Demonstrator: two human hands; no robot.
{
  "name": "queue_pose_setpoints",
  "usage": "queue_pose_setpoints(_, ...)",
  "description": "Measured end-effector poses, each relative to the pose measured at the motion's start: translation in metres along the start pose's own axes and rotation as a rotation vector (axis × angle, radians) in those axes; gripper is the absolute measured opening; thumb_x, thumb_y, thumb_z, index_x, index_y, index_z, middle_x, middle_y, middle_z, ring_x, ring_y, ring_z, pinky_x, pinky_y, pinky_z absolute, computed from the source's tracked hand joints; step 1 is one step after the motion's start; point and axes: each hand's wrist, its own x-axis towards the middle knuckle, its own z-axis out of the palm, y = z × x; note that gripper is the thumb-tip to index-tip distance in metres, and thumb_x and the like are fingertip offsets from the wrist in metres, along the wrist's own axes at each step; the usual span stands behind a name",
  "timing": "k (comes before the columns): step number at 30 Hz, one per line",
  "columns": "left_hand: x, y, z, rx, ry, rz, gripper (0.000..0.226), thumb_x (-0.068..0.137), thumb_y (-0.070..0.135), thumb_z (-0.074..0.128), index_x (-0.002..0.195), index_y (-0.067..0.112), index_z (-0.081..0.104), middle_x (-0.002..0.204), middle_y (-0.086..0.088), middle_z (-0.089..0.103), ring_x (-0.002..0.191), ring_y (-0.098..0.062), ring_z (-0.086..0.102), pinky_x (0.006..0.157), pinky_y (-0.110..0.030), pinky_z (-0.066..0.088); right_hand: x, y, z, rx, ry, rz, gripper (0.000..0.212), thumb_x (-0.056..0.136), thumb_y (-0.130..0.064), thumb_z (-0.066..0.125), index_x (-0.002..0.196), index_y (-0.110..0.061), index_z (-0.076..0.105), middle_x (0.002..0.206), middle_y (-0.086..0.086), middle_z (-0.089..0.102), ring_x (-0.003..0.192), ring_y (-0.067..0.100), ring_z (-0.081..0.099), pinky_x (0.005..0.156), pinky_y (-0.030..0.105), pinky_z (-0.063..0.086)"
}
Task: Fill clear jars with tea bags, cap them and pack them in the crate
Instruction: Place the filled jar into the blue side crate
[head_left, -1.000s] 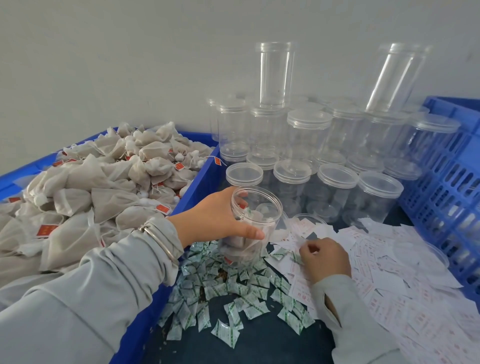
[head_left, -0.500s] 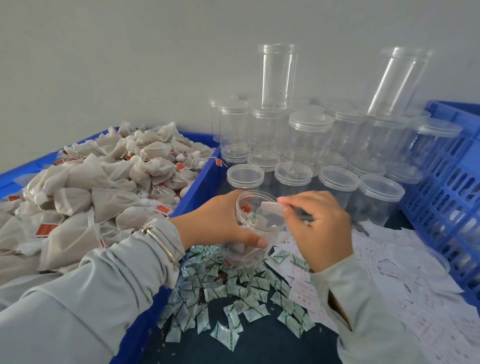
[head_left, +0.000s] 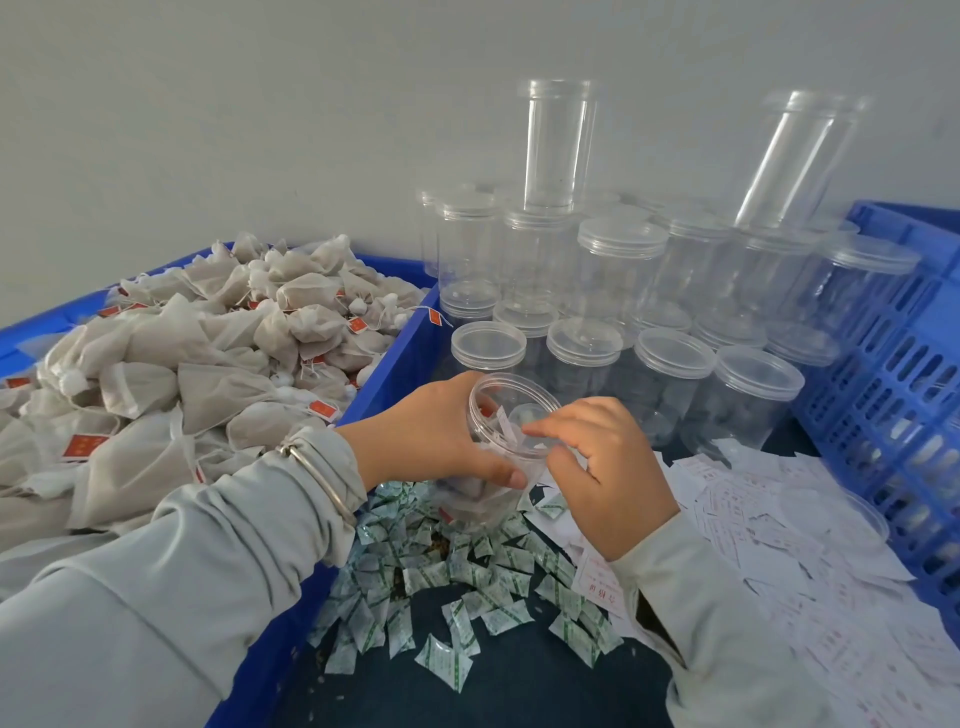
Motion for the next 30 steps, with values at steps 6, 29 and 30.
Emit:
queue_pose_setpoints(6,-0.005,0.008,-0.004,-0.114,0.018,0.023,0.082,0.056,0.056,0.081,0.127,0.030,0.048,0.113,0.017,0.061,0.105,0.003,0.056,0.091,-0.018,0.043,0.001,-0.002,-0.006,-0.096,-0.054,-0.174,0.020,0.069,-0.012,0.064,0.086,-0.005,0.070,0.079,0.002,0.065,0.082,0.016,0.055,0.077,0.024,0.042)
queue_pose_setpoints(29,0.020,0.151,0.021,-0.388,0.388,0.271,0.097,0.051,0.073,0.063,0.137,0.036,0.038,0.110,0.031,0.049,0.101,0.016,0.047,0.082,-0.007,0.037,0.004,-0.015,-0.177,-0.278,0.434,-0.095,0.027,0.067,-0.010,0.083,0.091,-0.007,0.071,0.078,-0.007,0.061,0.077,0.011,0.058,0.070,0.016,0.045)
queue_pose_setpoints(30,0.026,0.162,0.028,-0.395,0.402,0.284,0.092,0.056,0.068,0.066,0.138,0.036,0.036,0.112,0.030,0.048,0.103,0.015,0.047,0.083,-0.007,0.036,0.007,-0.014,-0.195,-0.272,0.480,-0.066,0.026,0.069,-0.014,0.082,0.092,-0.011,0.071,0.078,-0.013,0.059,0.076,0.008,0.058,0.072,0.015,0.046)
